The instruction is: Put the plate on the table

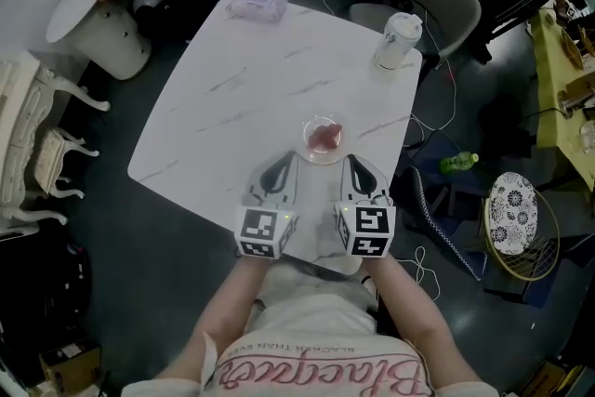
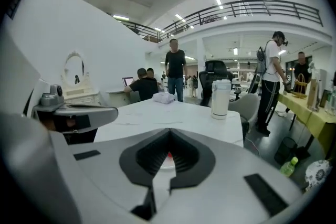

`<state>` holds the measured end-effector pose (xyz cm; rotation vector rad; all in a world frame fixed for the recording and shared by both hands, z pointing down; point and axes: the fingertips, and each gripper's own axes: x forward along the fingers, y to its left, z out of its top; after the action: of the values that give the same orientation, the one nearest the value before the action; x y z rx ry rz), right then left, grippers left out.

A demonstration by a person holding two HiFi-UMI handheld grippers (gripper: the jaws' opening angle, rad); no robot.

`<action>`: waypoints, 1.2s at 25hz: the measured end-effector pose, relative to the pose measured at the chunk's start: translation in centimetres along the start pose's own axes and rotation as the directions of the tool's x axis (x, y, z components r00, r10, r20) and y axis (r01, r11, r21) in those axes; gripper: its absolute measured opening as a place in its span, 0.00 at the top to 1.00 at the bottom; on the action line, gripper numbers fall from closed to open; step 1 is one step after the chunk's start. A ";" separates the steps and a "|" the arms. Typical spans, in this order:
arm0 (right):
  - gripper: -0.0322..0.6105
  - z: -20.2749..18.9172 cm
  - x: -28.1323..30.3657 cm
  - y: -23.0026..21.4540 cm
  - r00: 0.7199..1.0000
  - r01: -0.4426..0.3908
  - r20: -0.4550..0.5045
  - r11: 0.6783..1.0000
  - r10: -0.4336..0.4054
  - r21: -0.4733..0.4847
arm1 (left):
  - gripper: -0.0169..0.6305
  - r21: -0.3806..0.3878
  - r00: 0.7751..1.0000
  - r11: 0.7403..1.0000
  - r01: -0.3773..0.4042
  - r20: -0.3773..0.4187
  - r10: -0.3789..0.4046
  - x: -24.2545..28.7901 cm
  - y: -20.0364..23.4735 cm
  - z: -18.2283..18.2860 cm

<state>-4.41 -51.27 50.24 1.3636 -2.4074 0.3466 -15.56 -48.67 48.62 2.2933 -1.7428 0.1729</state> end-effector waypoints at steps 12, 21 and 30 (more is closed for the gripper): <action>0.95 5.7 -13.6 3.9 0.968 -0.115 0.214 0.990 0.130 -0.080 | 0.97 0.076 0.984 0.997 -0.005 0.178 -0.008 -8.9 -7.4 5.3; 0.95 6.0 -19.5 6.3 0.947 -0.133 0.282 0.986 0.156 -0.100 | 0.97 0.160 0.967 0.987 -0.003 0.251 -0.038 -13.5 -11.8 7.4; 0.95 5.4 -22.1 6.0 0.937 -0.138 0.309 0.985 0.163 -0.102 | 0.97 0.172 0.966 0.985 0.029 0.247 -0.072 -15.1 -14.5 6.4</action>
<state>-0.08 -33.17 35.91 1.2848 -2.7640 0.0716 -6.17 -32.79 36.89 2.5765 -1.8486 0.0174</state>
